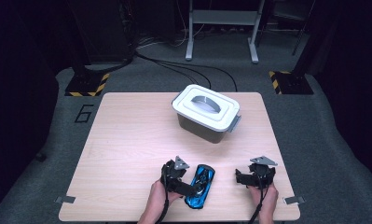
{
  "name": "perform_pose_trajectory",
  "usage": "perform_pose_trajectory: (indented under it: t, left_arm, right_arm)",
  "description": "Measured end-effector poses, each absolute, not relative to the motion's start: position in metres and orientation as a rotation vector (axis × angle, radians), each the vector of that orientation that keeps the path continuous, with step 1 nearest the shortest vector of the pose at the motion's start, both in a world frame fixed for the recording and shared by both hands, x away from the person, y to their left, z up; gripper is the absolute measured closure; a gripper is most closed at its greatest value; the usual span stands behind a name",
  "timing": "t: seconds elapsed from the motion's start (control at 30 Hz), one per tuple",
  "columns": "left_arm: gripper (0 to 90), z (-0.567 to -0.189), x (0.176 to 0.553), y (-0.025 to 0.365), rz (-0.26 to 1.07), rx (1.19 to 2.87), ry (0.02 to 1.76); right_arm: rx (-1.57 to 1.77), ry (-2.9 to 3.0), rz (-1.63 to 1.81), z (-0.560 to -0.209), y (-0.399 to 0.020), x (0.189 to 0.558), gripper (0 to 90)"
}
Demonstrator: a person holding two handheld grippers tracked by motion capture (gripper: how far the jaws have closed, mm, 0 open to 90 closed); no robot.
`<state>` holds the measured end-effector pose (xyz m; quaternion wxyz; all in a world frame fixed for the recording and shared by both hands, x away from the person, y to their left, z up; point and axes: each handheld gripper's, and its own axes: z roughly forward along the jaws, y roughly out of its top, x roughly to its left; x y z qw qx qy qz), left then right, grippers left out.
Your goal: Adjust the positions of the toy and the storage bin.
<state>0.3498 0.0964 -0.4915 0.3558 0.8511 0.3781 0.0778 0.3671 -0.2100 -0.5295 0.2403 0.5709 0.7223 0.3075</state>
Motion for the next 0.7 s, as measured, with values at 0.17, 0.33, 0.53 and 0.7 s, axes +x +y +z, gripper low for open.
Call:
perform_pose_trajectory:
  t: [0.17,0.33,0.53,0.7]
  left_arm:
    - [0.2,-0.495,0.352,0.080,0.173,2.214,0.978]
    - [0.2,-0.497,0.355,0.063,0.142,2.250,0.949]
    - [1.9,-0.505,0.355,0.049,0.168,2.289,0.950]
    - [11.3,-0.510,0.354,0.046,0.218,2.319,0.958]
  right_arm:
    - [1.564,1.975,0.842,-0.529,-0.210,0.367,1.9]
    - [1.563,1.973,0.842,-0.529,-0.210,0.367,2.2]
    - [1.565,1.971,0.843,-0.529,-0.210,0.367,2.3]
    - [1.559,1.971,0.845,-0.530,-0.210,0.367,2.4]
